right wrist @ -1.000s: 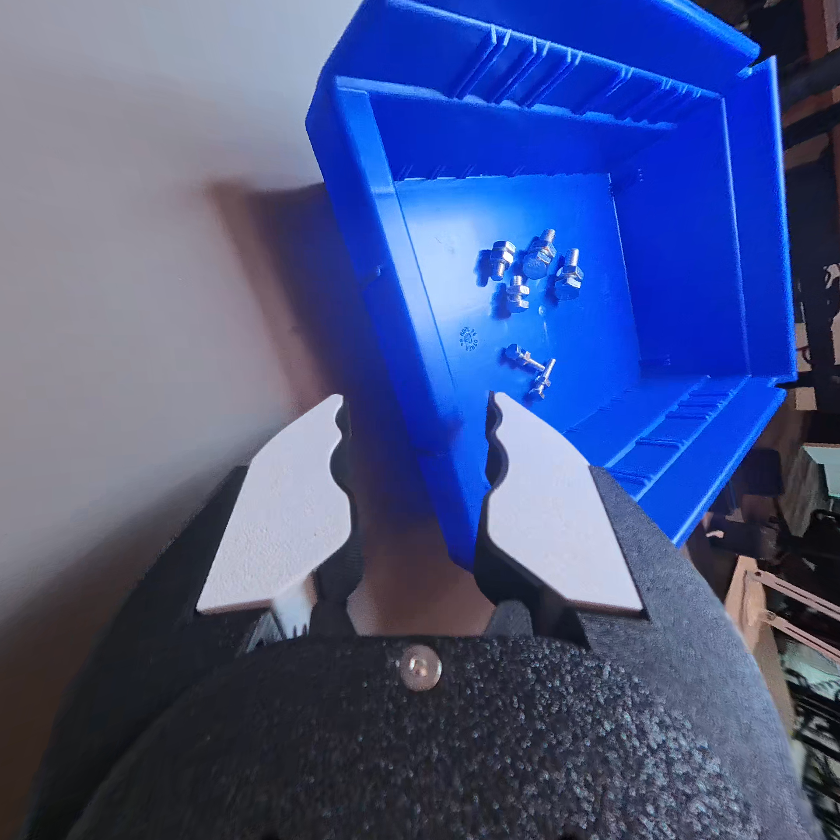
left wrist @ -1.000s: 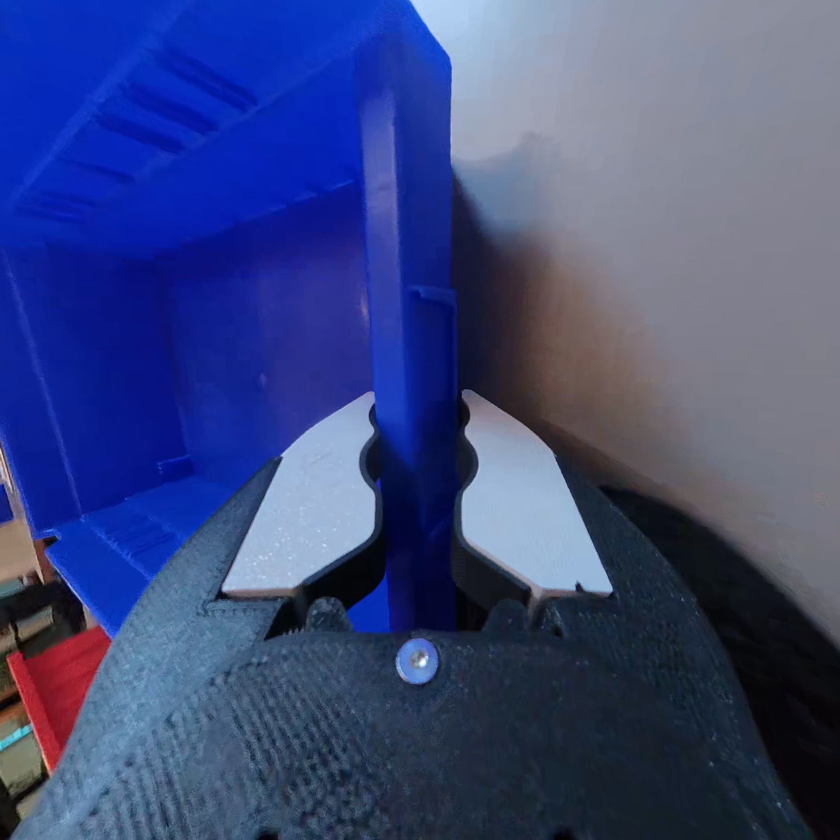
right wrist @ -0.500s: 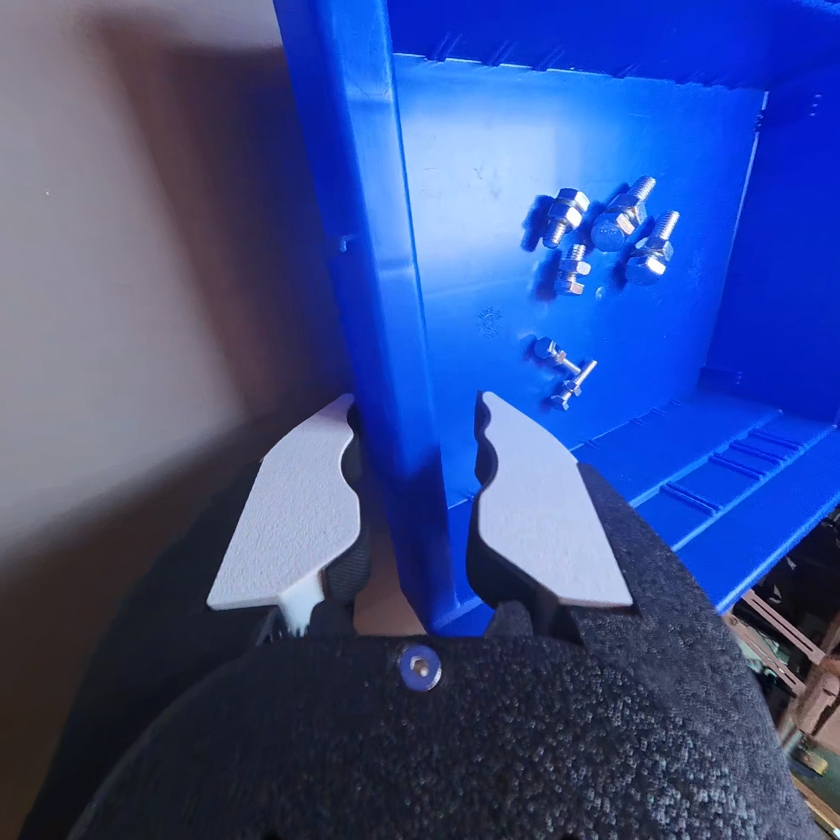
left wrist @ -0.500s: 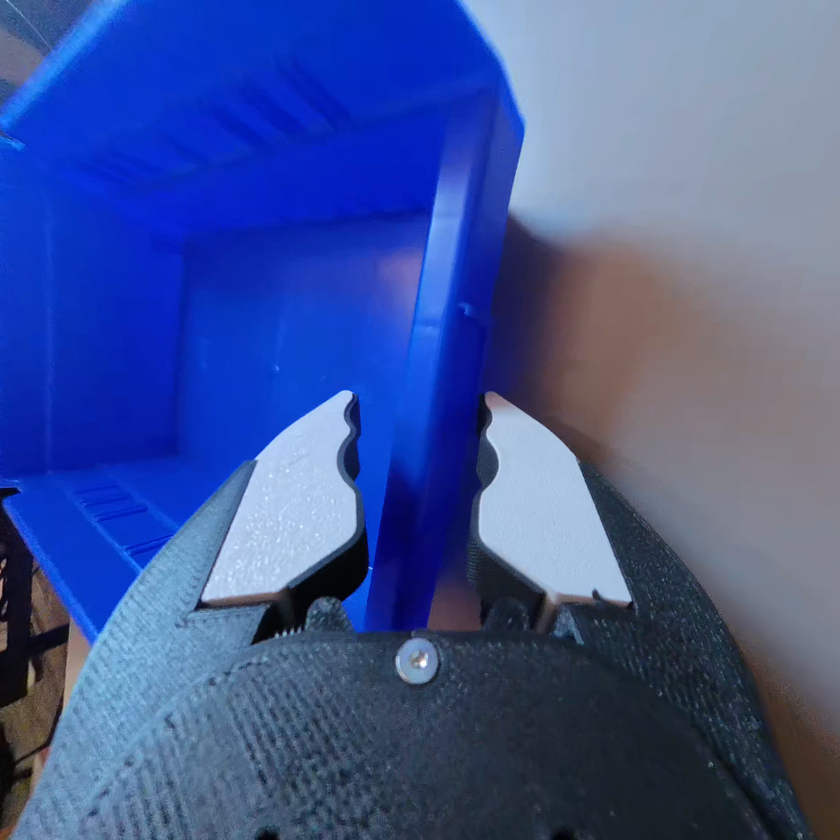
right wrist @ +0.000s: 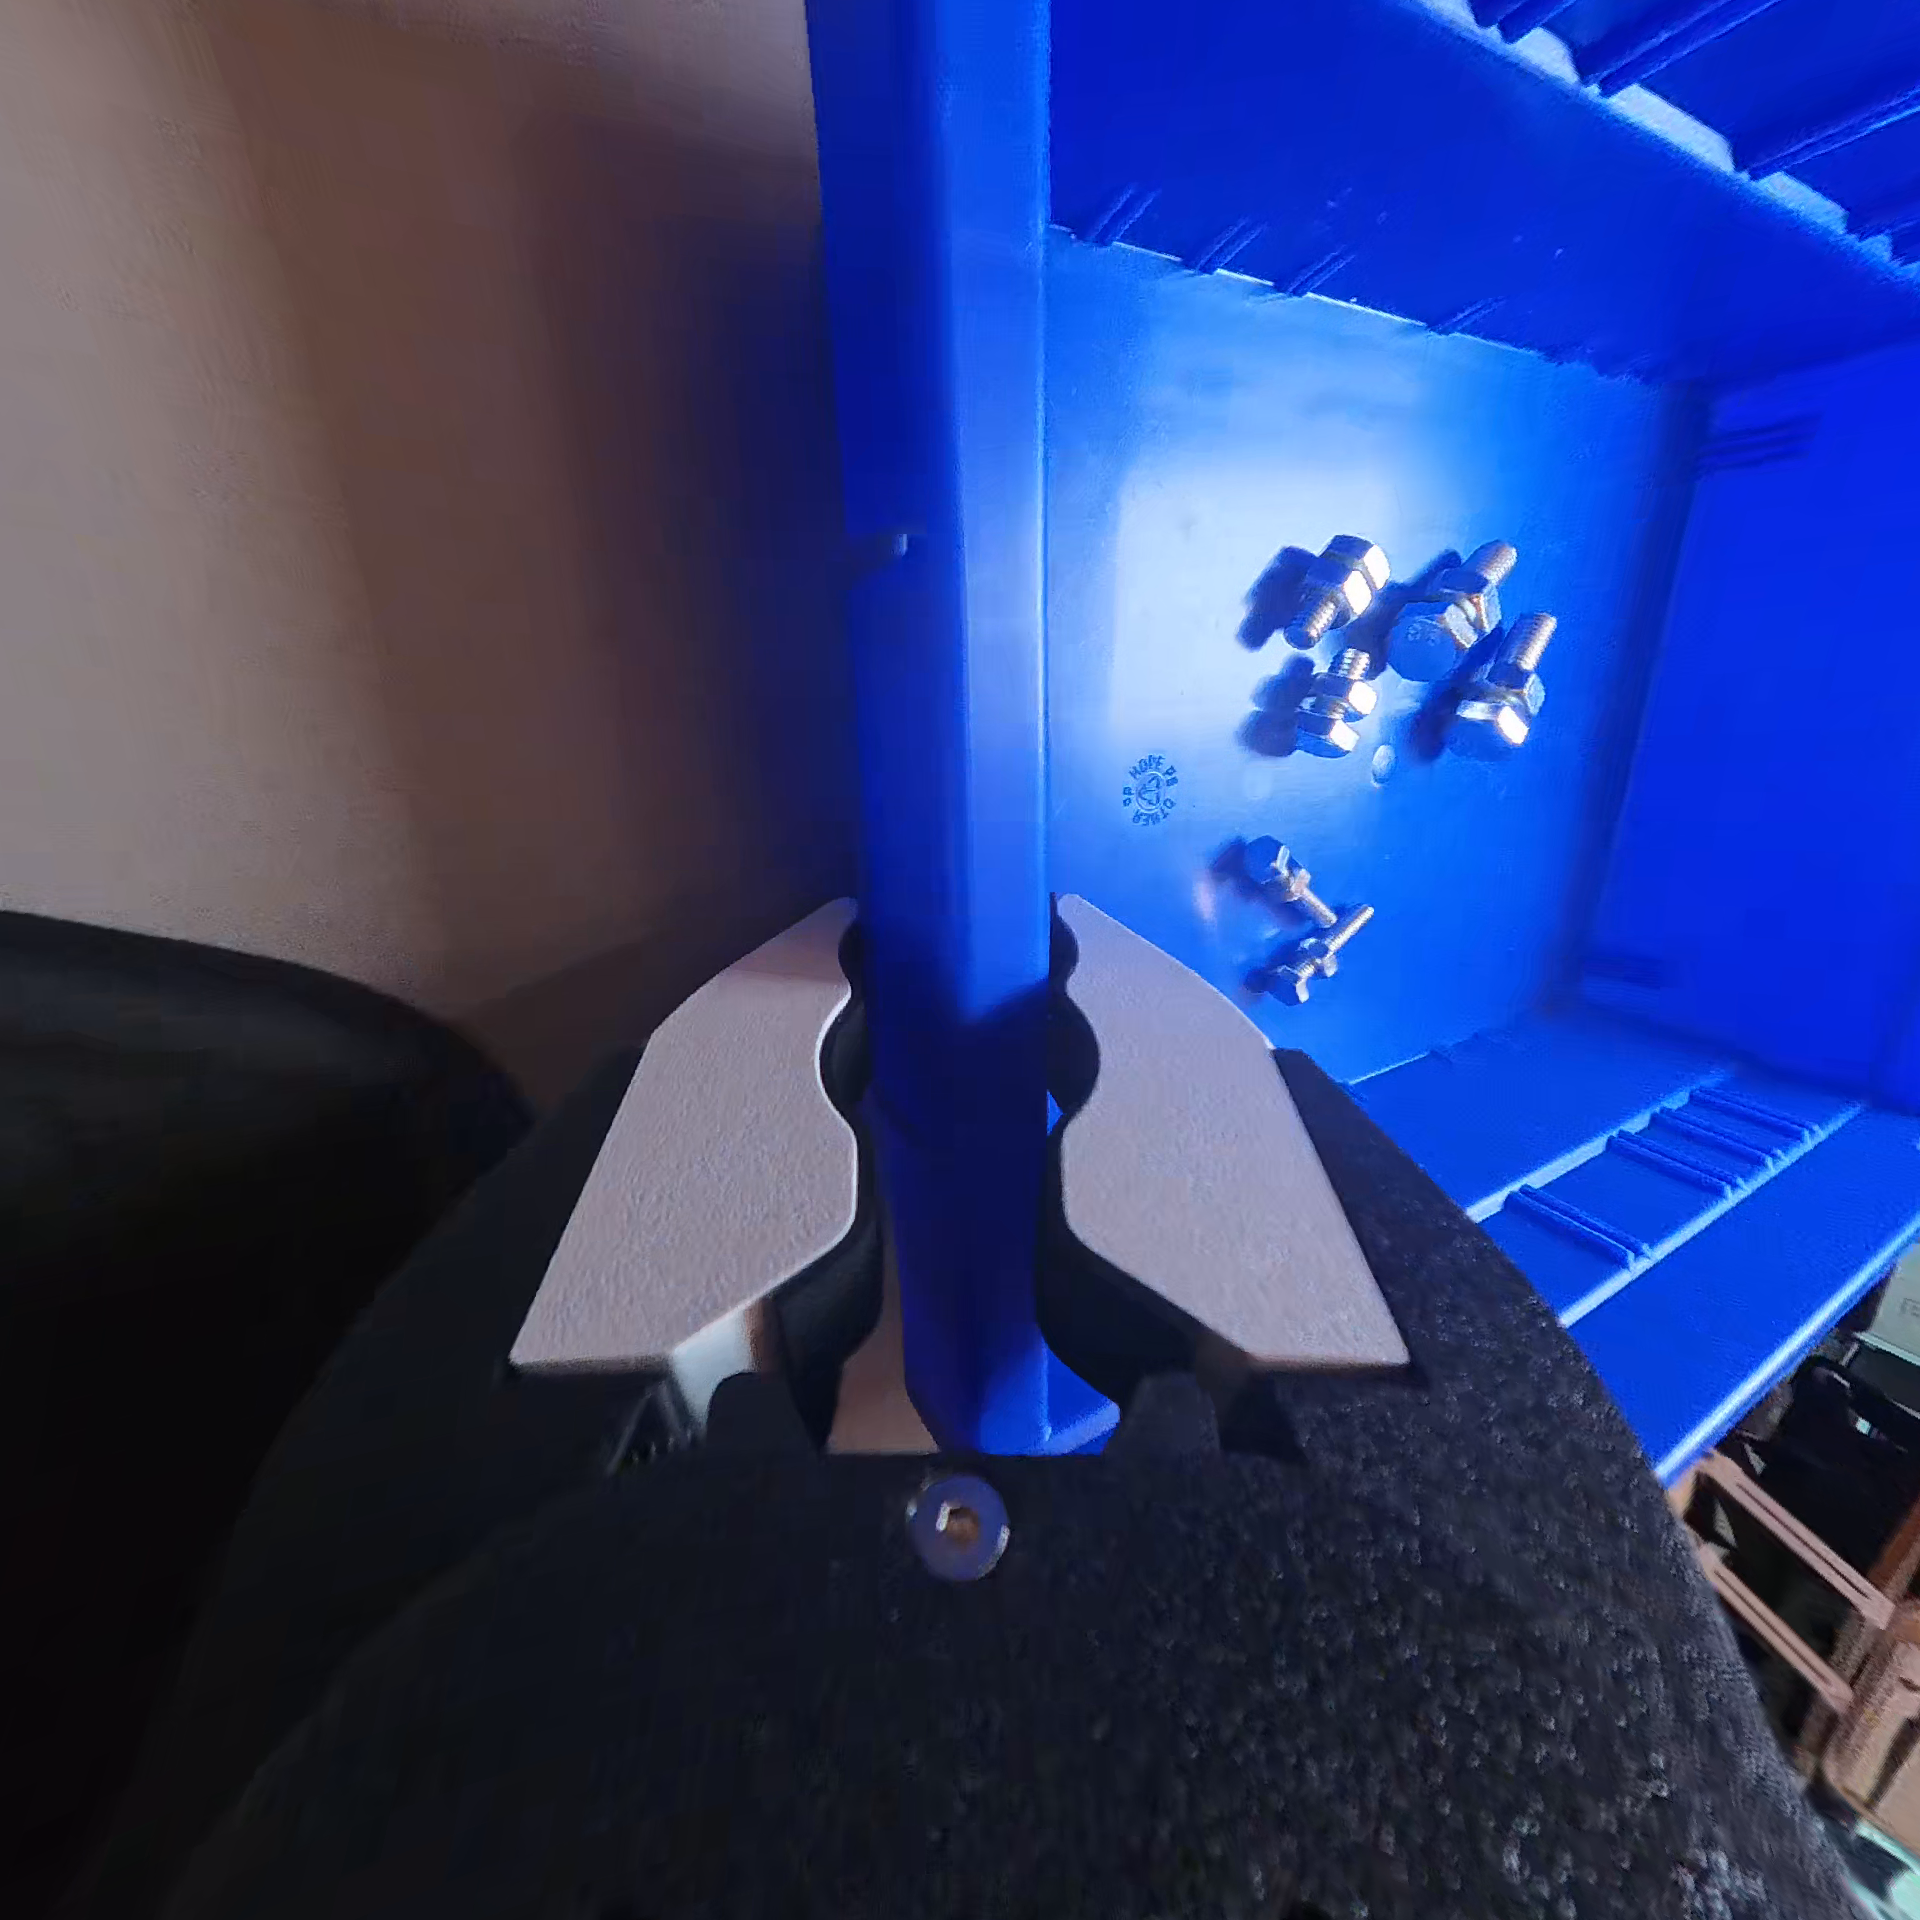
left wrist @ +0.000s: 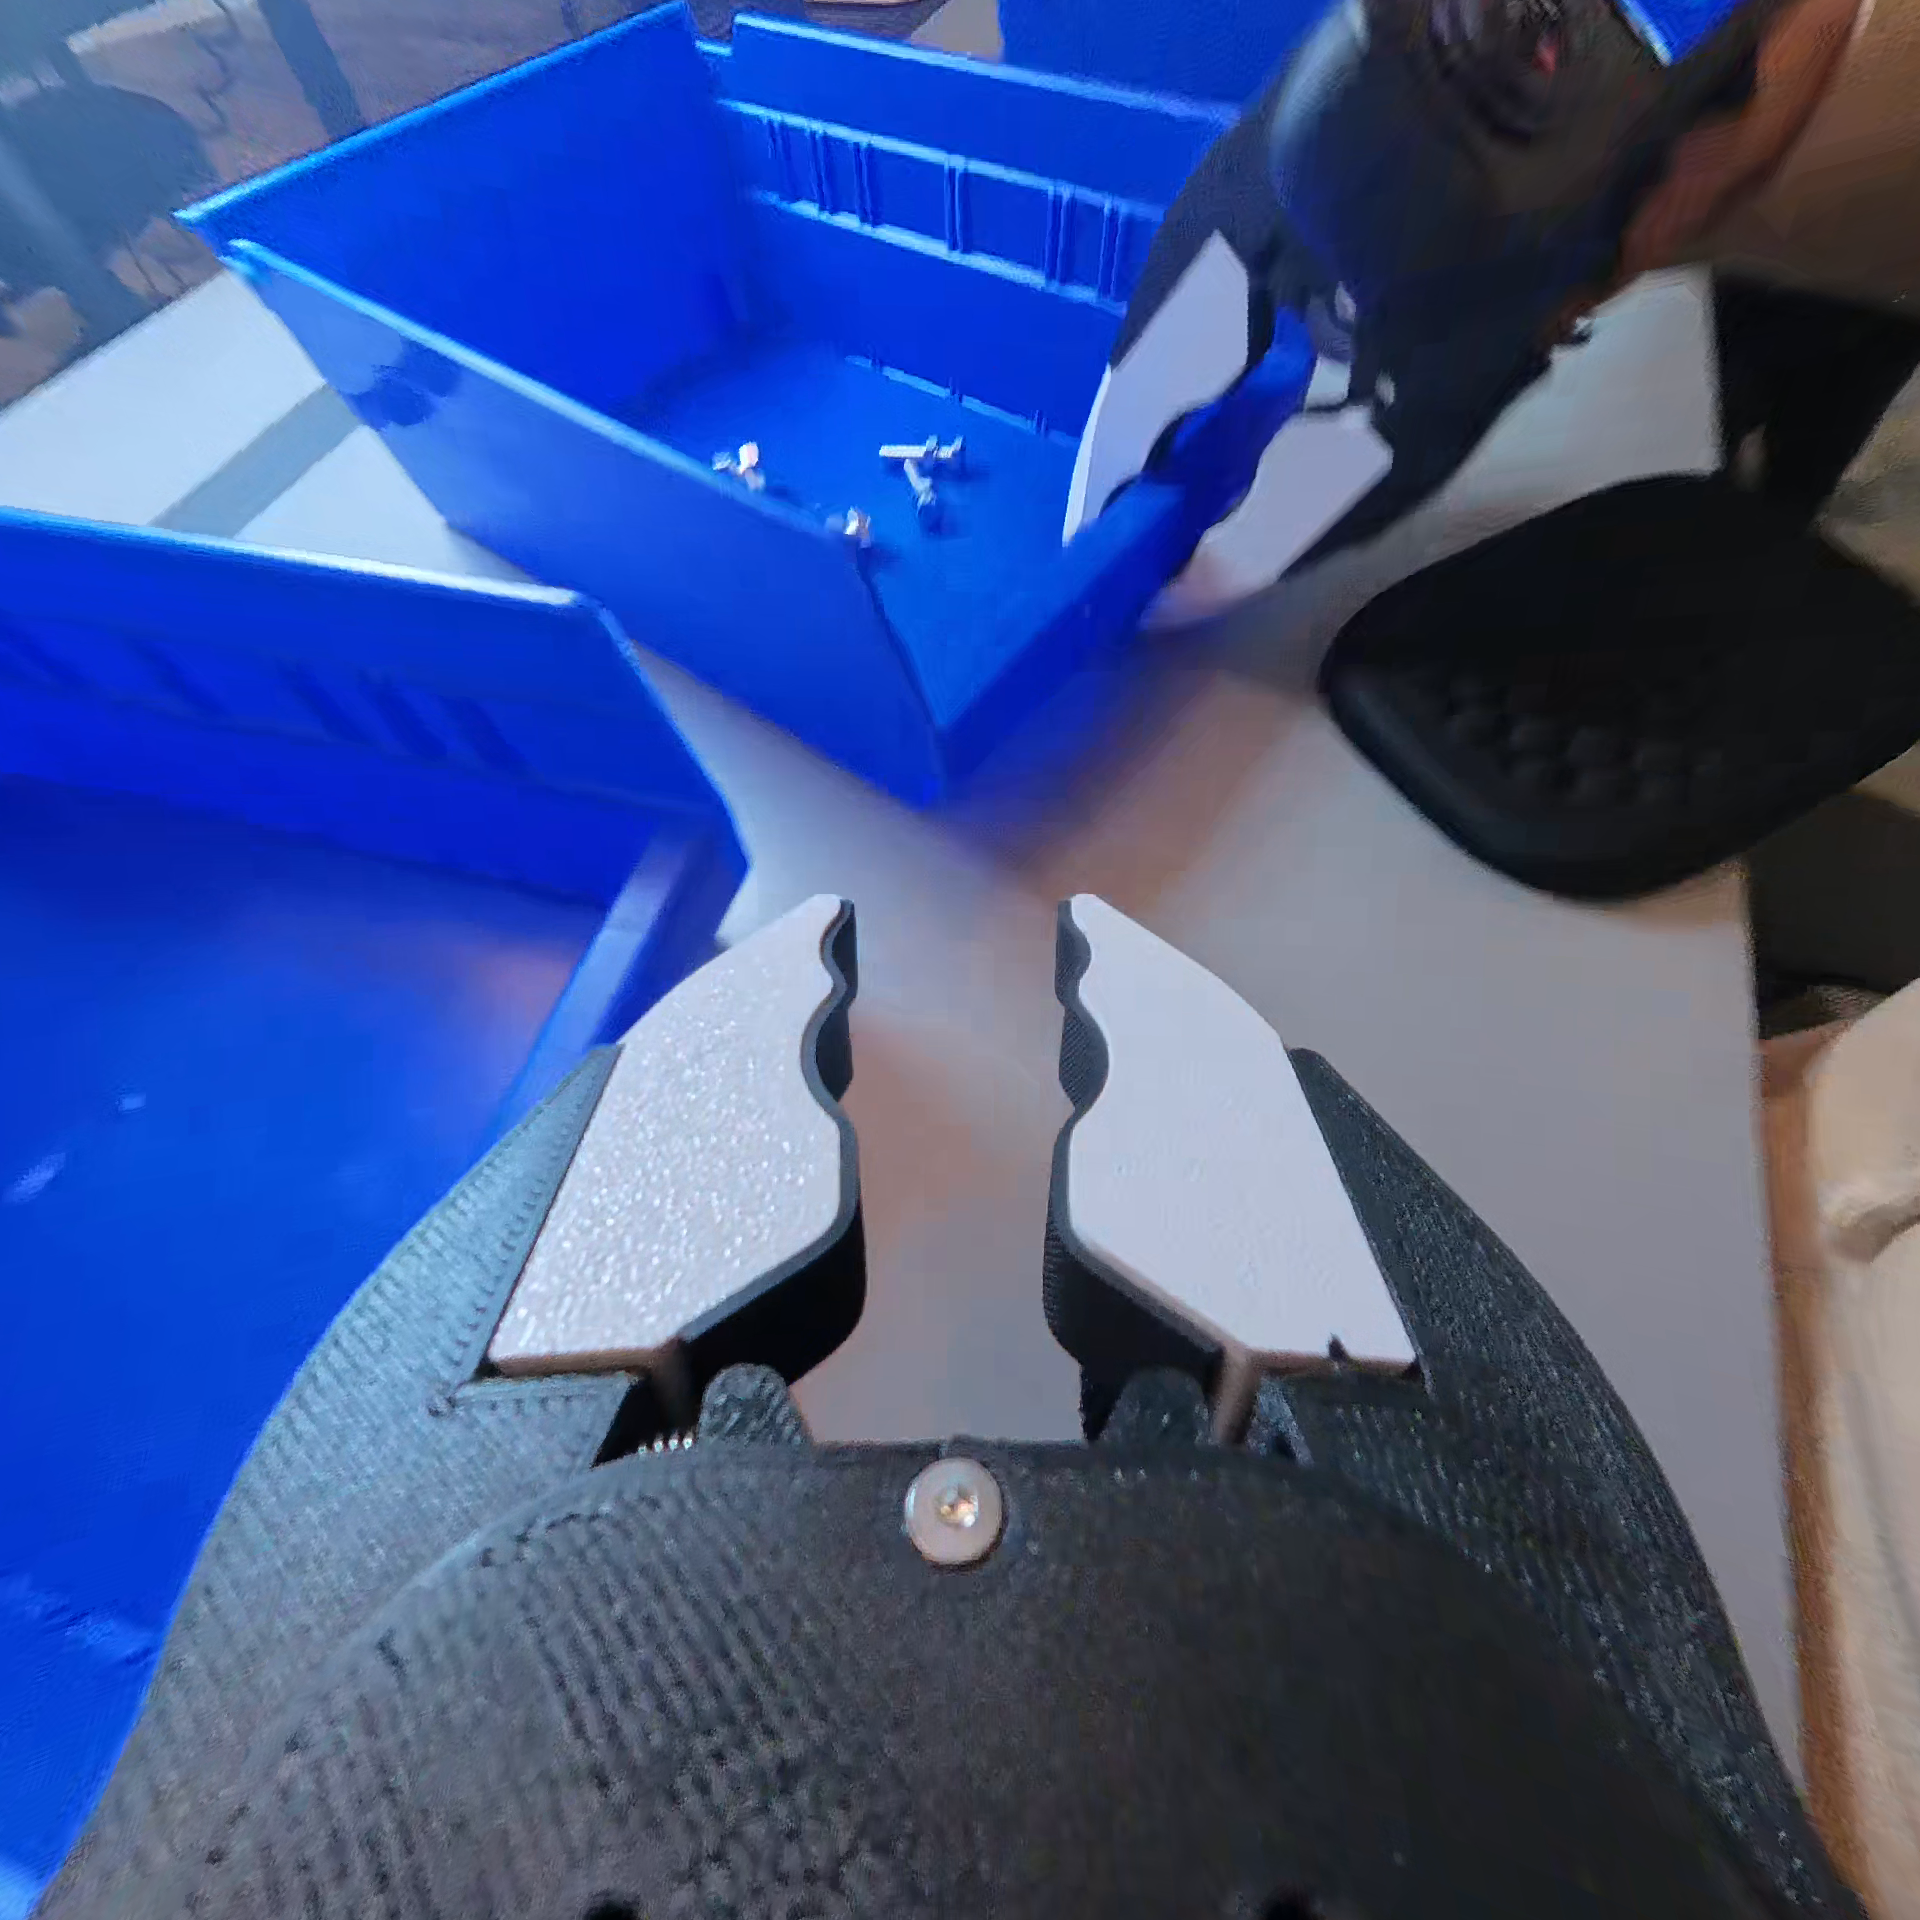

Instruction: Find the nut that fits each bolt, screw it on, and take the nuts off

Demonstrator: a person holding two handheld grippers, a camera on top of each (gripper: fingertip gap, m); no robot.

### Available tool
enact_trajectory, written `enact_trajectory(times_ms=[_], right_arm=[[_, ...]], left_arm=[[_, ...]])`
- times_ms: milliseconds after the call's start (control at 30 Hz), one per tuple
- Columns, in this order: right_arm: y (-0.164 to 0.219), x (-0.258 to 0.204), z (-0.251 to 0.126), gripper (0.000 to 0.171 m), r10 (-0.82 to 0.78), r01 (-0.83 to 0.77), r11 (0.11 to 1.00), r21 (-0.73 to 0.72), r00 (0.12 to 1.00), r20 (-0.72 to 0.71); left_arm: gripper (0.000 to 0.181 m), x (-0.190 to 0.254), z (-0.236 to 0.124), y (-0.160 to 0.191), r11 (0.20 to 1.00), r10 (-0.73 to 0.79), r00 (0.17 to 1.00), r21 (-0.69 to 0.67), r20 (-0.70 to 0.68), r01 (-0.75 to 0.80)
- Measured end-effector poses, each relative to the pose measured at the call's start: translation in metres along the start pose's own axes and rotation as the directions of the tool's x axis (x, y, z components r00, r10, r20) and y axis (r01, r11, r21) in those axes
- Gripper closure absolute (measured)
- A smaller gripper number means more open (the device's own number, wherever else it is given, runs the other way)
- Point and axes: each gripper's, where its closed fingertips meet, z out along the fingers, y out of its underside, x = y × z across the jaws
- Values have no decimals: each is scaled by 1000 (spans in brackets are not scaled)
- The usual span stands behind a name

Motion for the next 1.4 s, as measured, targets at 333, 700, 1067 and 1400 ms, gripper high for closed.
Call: enact_trajectory(times_ms=[333,700,1067,1400], right_arm=[[-63,-38,-130,124,468,-409,712,570,882,49],[39,0,-74,136,897,-751,380,541,443,-15],[-5,33,-170,156,866,-549,410,729,484,-122],[-209,15,-176,156,658,-518,341,785,728,194]], left_arm=[[134,-5,56,-15,999,-51,996,5,69,51],[163,-6,64,-26,983,-169,945,114,281,142],[162,14,-40,-94,954,-80,887,292,455,-64],[162,-15,-243,-42,957,-225,629,289,744,0]])
